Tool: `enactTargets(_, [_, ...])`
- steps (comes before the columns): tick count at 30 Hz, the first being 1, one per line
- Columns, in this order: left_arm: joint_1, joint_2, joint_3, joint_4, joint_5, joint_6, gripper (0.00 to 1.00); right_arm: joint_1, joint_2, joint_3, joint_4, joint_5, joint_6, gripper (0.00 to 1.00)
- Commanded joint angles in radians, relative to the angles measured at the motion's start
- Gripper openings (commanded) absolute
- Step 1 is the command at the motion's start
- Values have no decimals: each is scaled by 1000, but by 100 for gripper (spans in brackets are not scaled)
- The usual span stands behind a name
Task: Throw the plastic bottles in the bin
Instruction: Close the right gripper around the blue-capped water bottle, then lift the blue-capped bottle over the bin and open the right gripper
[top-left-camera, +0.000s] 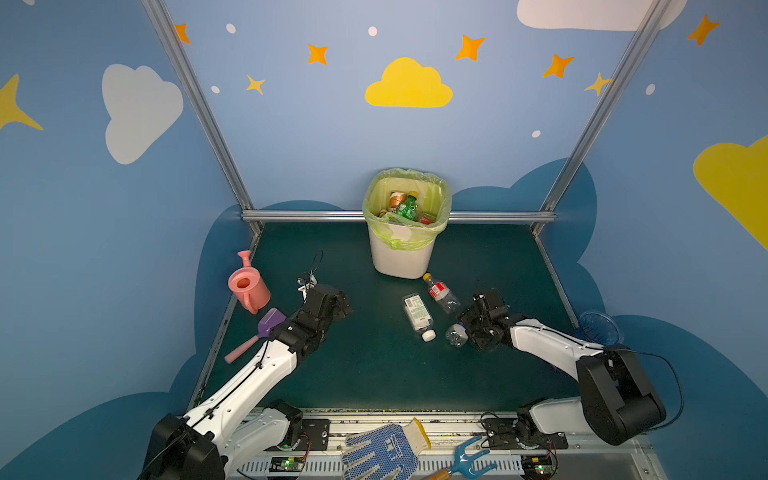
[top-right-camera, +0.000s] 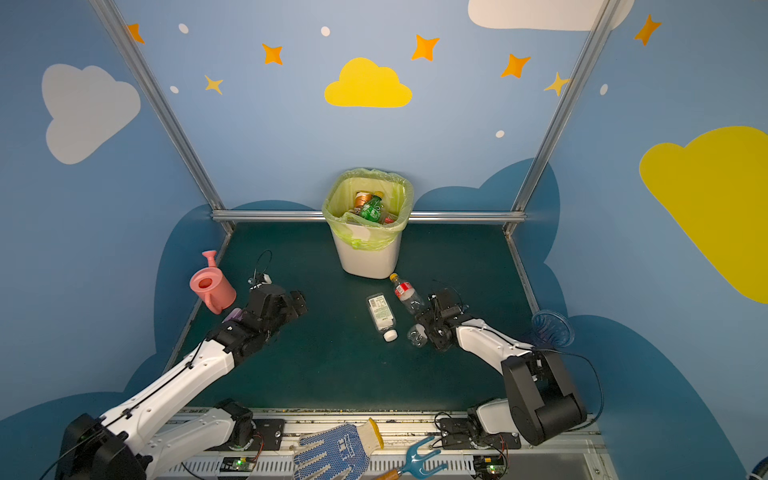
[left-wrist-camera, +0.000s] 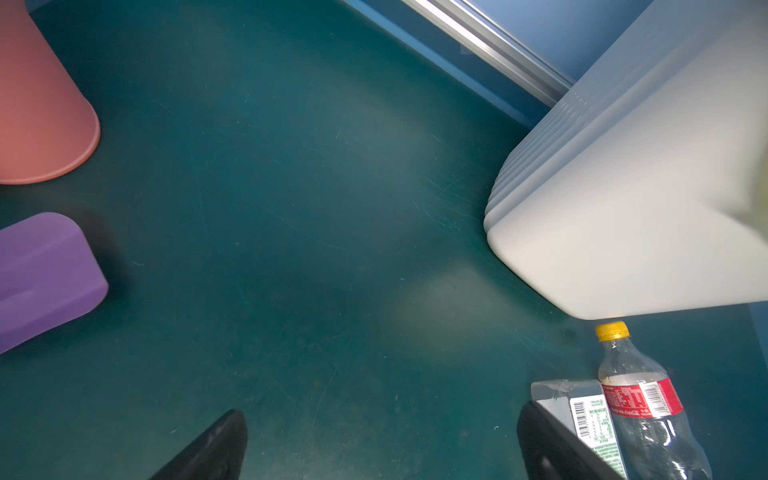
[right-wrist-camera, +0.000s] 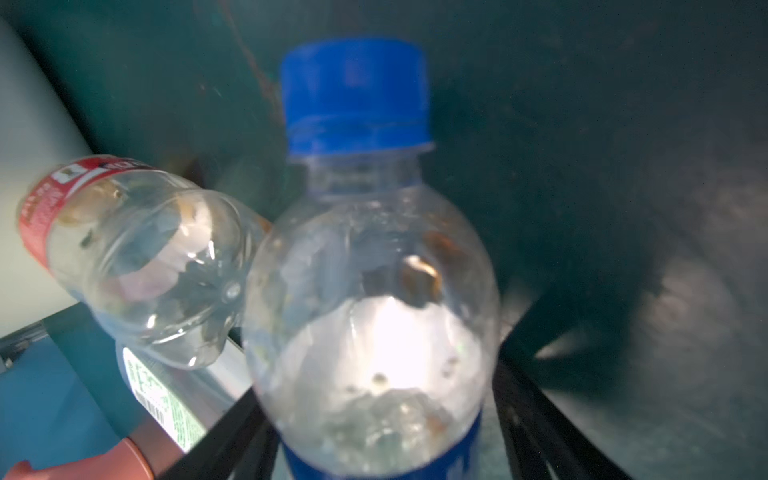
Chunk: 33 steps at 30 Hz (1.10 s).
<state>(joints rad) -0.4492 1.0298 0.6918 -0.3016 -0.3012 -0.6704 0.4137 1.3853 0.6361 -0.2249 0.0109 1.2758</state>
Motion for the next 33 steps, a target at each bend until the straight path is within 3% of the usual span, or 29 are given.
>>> enactTargets(1, [6,-14,20,-22,-12,-10,100,-9,8,23,-48,21,-54,70])
enactTargets(5, [9,-12,19,-24,-10,-14,100,-10,-9,30,-67,34,-93,57])
enactTargets(10, [9,-2,17,-20,-9,-26,100,-16,-39,64,-79,41,-151,49])
enactTargets(15, [11,13,15,-14,0,-29,100,-44,-104,124,-90,35,-253,48])
enactTargets(19, [13,36,4,7,14,-34,100,-107,-178,324,-124,16,-458,49])
enactTargets(23, [15,76,-1,15,25,-54,100,-211,-197,687,-199,-36,-660,50])
enactTargets(26, [16,111,-3,13,36,-74,100,-254,-183,941,-203,-29,-744,52])
enactTargets(30, [16,155,-5,19,56,-100,100,-267,-150,1100,-98,-43,-738,53])
enactTargets(33, [15,182,1,22,82,-106,100,-257,-71,1114,2,-155,-644,54])
